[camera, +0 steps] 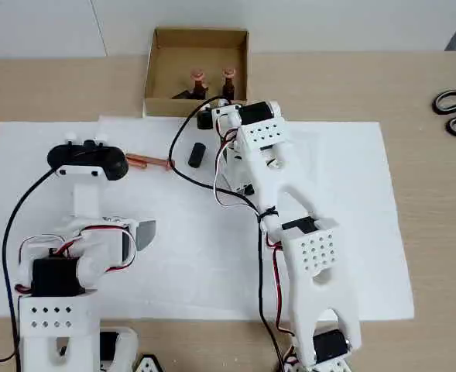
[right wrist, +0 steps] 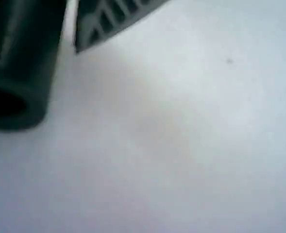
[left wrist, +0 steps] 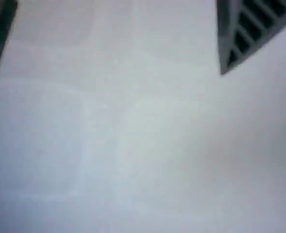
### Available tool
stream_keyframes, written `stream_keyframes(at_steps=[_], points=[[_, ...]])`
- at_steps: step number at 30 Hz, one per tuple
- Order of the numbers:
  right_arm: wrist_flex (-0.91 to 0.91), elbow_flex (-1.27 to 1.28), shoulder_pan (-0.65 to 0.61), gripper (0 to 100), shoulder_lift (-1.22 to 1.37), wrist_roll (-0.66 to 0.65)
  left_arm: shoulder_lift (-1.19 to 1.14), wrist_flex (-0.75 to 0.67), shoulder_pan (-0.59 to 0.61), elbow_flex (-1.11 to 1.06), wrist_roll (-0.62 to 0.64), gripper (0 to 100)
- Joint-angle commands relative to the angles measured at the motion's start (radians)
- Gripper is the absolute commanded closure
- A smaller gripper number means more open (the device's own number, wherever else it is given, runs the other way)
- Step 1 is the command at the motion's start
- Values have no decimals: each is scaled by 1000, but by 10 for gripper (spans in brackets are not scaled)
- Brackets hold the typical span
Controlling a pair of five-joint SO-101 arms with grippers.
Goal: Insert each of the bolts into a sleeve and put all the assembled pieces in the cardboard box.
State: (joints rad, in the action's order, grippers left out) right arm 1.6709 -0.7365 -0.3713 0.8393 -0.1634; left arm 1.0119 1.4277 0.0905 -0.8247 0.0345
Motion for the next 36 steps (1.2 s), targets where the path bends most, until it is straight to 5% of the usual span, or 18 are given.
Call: stream_keyframes(at_steps=[1, 15, 36], points=[[15, -3, -2, 858, -16, -15, 12, -11, 9, 12, -8, 724], [18, 2, -12, 858, -171, -15, 12, -11, 9, 10, -8, 724], [-25, -5, -33, 857, -31, -66, 12, -11, 9, 10, -8, 724]])
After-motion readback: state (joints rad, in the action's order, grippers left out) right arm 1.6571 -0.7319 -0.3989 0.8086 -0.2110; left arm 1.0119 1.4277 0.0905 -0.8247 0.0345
